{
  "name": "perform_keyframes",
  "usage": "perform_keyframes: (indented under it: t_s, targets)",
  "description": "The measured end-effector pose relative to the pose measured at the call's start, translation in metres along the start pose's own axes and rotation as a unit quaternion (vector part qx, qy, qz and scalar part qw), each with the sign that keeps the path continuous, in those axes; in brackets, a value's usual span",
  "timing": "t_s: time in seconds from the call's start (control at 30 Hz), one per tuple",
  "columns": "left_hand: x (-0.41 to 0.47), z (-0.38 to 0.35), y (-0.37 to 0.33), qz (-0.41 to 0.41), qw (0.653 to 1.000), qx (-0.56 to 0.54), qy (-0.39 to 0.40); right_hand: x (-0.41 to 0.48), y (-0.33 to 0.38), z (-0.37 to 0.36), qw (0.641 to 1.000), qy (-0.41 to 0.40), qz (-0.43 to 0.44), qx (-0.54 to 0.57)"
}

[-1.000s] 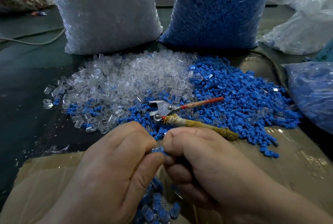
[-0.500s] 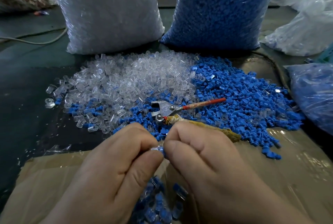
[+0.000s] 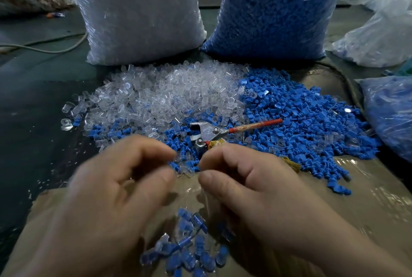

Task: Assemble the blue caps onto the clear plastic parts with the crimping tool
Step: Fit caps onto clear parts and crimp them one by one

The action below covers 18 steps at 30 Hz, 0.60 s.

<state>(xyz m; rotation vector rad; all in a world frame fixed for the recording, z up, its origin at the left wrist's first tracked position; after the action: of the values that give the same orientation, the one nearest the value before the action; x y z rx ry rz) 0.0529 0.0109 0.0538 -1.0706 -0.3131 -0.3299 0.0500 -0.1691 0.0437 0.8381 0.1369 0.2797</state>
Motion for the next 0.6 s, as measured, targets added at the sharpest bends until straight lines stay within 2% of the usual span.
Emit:
perform_keyframes:
  t_s: [0.07,0.13,0.27,0.43,0.6]
  targets:
    - [0.003,0.014,0.021,0.072,0.995,0.051,-0.041,0.000,0.006,-0.001,0.985,0.025,0.055,-0.160]
    - [0.007,0.023,0.045,0.102,0.984,0.140,-0.047,-0.003,0.012,-0.012,0.959,0.069,0.111,-0.250]
    - [0.006,0.010,0.053,0.116,0.956,0.266,0.049,-0.004,0.014,-0.016,0.948,0.091,0.126,-0.277]
    - [0.006,-0.006,0.041,0.095,0.942,0.301,0.112,0.002,0.003,-0.006,0.956,0.037,0.063,-0.285]
    - [0.005,-0.019,0.031,0.060,0.950,0.283,0.114,0.009,0.002,-0.015,0.947,0.001,0.049,-0.317]
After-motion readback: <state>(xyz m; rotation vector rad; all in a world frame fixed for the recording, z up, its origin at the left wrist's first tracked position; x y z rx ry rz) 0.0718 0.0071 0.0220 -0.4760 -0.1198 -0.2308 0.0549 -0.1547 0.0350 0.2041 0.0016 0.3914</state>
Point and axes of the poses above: each hand's wrist, its own x-axis towards the middle knuckle, its own z-axis out of the back of the hand, y = z × x, the point moved 5 cm from there along x, towards the middle knuckle, and after that the axes turned 8 degrees about -x, right-handed, at the moved point
